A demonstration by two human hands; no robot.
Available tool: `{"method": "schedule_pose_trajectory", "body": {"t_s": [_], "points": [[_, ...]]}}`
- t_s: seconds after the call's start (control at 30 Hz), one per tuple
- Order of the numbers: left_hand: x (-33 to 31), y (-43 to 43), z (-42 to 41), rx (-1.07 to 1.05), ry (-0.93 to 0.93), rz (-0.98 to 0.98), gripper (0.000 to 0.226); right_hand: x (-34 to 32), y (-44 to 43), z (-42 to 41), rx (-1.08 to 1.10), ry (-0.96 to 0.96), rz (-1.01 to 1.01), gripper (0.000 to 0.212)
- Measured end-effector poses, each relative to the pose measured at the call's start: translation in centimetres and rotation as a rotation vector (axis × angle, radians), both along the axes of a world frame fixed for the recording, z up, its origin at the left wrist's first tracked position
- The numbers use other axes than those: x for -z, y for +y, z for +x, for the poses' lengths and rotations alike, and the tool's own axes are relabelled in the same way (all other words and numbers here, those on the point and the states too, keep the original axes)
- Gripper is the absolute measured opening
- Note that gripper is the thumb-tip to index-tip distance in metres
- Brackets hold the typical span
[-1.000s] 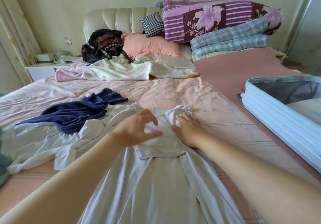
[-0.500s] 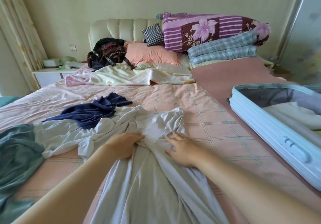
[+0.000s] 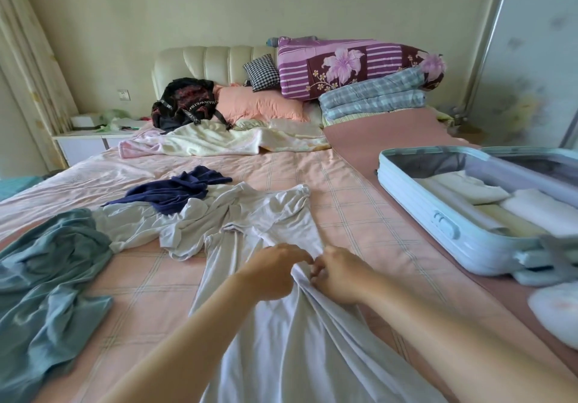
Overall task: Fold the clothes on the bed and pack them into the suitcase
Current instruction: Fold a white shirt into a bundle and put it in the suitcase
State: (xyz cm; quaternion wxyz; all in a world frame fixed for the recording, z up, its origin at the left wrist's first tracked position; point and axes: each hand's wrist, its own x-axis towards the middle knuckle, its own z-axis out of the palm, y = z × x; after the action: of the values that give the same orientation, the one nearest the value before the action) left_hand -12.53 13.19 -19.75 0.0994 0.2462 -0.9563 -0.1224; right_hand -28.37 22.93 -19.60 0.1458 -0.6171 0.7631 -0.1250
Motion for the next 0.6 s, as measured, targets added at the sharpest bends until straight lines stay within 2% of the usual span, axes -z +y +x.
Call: {"method": "schedule_pose_trajectory", "body": {"t_s": [0.1,0.17,0.33,0.47,0.53,0.6], "points": [[0.7,2.3,0.5,0.017,-0.077,-0.042,0.051,-0.2,3.4,0.0,0.025,-0.013,0.023,0.033],[1.0,3.3,0.9,0.019,-0.095,-0.099,0.050,-0.1,5.5,0.0,0.046,-0.027,0.070,0.040],[0.7,6.3,1.1,-0.013,-0.011,-0.089,0.049,-0.5,9.2,0.3,0.040,0.009,0.207,0.027],[1.0,9.1,1.6,0.069,0.071,-0.071,0.048,-0.8,11.1,0.9,0.092,-0.060,0.067,0.039],[1.0,10.4,1.7,0.134,0.122,-0.030,0.057,-1.1,11.6,1.3,0.104,-0.139,-0.011,0.038],[0.7,11.5,1.9,0.121,0.189,-0.007,0.049,-1.5,12.2,1.8,0.065,-0.263,-0.051,0.034]]}}
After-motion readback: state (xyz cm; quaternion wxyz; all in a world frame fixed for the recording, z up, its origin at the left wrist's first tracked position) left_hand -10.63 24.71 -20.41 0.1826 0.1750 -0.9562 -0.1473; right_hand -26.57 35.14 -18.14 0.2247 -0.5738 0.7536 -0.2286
